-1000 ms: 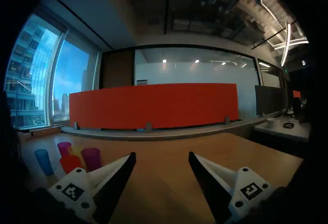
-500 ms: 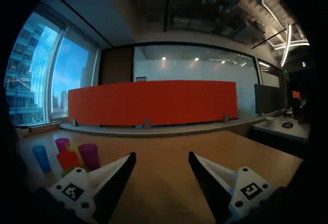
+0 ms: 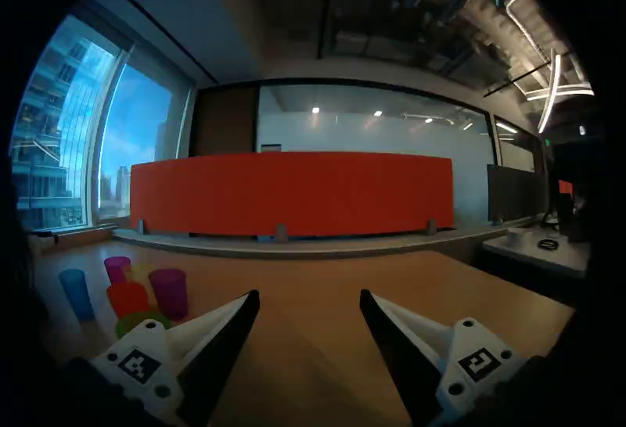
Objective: Pour water
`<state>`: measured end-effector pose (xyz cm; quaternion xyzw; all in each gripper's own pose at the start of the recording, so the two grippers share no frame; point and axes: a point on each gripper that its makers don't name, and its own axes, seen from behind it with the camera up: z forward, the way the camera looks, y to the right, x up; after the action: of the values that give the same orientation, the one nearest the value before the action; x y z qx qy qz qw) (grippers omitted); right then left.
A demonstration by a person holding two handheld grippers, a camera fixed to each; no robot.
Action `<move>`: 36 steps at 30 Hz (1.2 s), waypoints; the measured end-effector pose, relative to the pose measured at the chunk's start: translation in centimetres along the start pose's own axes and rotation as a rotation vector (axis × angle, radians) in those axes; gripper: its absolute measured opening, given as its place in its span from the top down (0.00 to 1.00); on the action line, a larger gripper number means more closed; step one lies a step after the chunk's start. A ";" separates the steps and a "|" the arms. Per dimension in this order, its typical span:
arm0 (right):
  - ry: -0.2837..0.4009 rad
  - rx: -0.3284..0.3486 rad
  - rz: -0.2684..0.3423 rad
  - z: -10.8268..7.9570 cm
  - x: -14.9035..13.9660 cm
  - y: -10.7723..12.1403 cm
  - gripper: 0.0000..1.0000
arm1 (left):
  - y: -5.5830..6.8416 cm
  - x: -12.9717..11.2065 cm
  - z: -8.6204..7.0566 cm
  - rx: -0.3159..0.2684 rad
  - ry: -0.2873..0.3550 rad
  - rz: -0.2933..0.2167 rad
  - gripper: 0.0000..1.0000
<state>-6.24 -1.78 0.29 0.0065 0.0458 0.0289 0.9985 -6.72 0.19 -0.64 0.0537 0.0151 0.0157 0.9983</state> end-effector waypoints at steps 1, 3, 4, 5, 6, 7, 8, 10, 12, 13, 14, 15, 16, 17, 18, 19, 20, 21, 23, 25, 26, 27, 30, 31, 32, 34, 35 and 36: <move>0.000 0.000 -0.001 0.0 0.0 0.0 0.01 | 0.0 0.0 0.0 0.000 0.000 0.000 0.16; 0.000 -0.001 -0.003 0.0 0.1 0.0 0.01 | 0.0 0.0 0.0 0.000 0.000 0.000 0.16; 0.000 -0.003 -0.003 -0.1 0.0 0.0 0.01 | 0.0 0.0 0.0 0.000 0.000 0.000 0.16; 0.000 -0.004 -0.003 -0.1 0.0 0.1 0.01 | 0.0 0.0 0.0 0.000 0.000 0.000 0.16; -0.001 -0.004 -0.003 -0.1 0.0 0.1 0.01 | -0.1 0.0 0.0 0.000 0.000 0.000 0.16; -0.001 -0.004 -0.003 -0.1 0.0 0.1 0.01 | -0.1 0.0 0.0 0.000 0.000 0.000 0.16; -0.001 -0.004 -0.003 -0.1 -0.1 0.1 0.01 | -0.1 0.0 0.0 0.000 0.000 0.000 0.16; -0.002 -0.004 -0.003 -0.1 -0.1 0.1 0.01 | -0.1 0.0 0.0 0.000 0.000 0.000 0.16; -0.003 -0.004 -0.003 -0.1 -0.1 0.1 0.01 | -0.1 0.0 0.0 0.000 0.000 0.000 0.16; -0.003 -0.004 -0.002 -0.1 -0.1 0.1 0.01 | -0.1 0.0 0.0 0.000 0.000 0.000 0.16; -0.003 -0.004 -0.002 0.0 -0.1 0.1 0.01 | -0.1 0.0 0.0 0.000 0.000 0.000 0.16; -0.003 -0.004 -0.002 0.0 -0.1 0.1 0.01 | -0.1 0.0 -0.1 0.000 0.000 0.000 0.16; -0.003 -0.004 -0.002 0.0 -0.1 0.1 0.01 | -0.1 0.0 -0.1 0.000 0.000 0.000 0.16; -0.003 -0.004 -0.002 0.0 -0.1 0.1 0.01 | -0.1 0.0 -0.1 0.000 0.000 0.000 0.16; -0.003 -0.004 -0.003 0.0 -0.1 0.1 0.01 | -0.1 0.0 -0.1 0.000 0.000 0.000 0.16; -0.003 -0.004 -0.003 0.0 -0.1 0.1 0.01 | -0.1 0.0 -0.1 0.000 0.000 0.000 0.16; -0.003 -0.004 -0.003 0.0 -0.1 0.1 0.01 | -0.1 0.0 0.0 0.000 0.000 0.000 0.16; -0.003 -0.004 -0.003 0.0 -0.1 0.1 0.01 | -0.1 0.0 0.0 0.000 0.000 0.000 0.16; -0.004 -0.004 -0.003 0.0 -0.1 0.0 0.01 | 0.0 0.0 0.0 0.000 0.000 0.000 0.16; -0.004 -0.004 -0.003 0.0 0.0 0.0 0.01 | 0.0 0.0 0.0 0.000 0.000 0.000 0.16; -0.004 -0.004 -0.003 0.0 0.0 0.0 0.01 | 0.0 0.0 0.1 0.000 0.000 0.000 0.16; -0.004 -0.004 -0.003 0.0 0.0 0.1 0.01 | 0.0 0.0 0.1 0.000 0.000 0.000 0.16; -0.004 -0.004 -0.003 0.0 -0.1 0.1 0.01 | 0.0 0.0 0.1 0.000 0.000 0.000 0.16; -0.004 -0.004 -0.003 0.0 -0.1 0.1 0.01 | 0.0 0.0 0.1 0.000 0.000 0.000 0.16; -0.004 -0.004 -0.003 0.0 -0.1 0.1 0.01 | 0.0 0.0 0.1 0.000 0.000 0.000 0.16; -0.004 -0.004 -0.004 0.0 -0.1 0.1 0.01 | 0.0 0.0 0.1 0.000 0.000 0.000 0.16; -0.004 -0.004 -0.004 0.0 -0.1 0.2 0.01 | 0.1 0.0 0.1 0.000 0.000 0.000 0.16; -0.004 -0.004 -0.004 -0.1 -0.2 0.2 0.01 | 0.1 0.0 0.1 0.000 0.000 0.000 0.16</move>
<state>-6.41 -1.59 0.25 0.0046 0.0438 0.0272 0.9987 -6.67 0.26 -0.57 0.0536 0.0150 0.0156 0.9983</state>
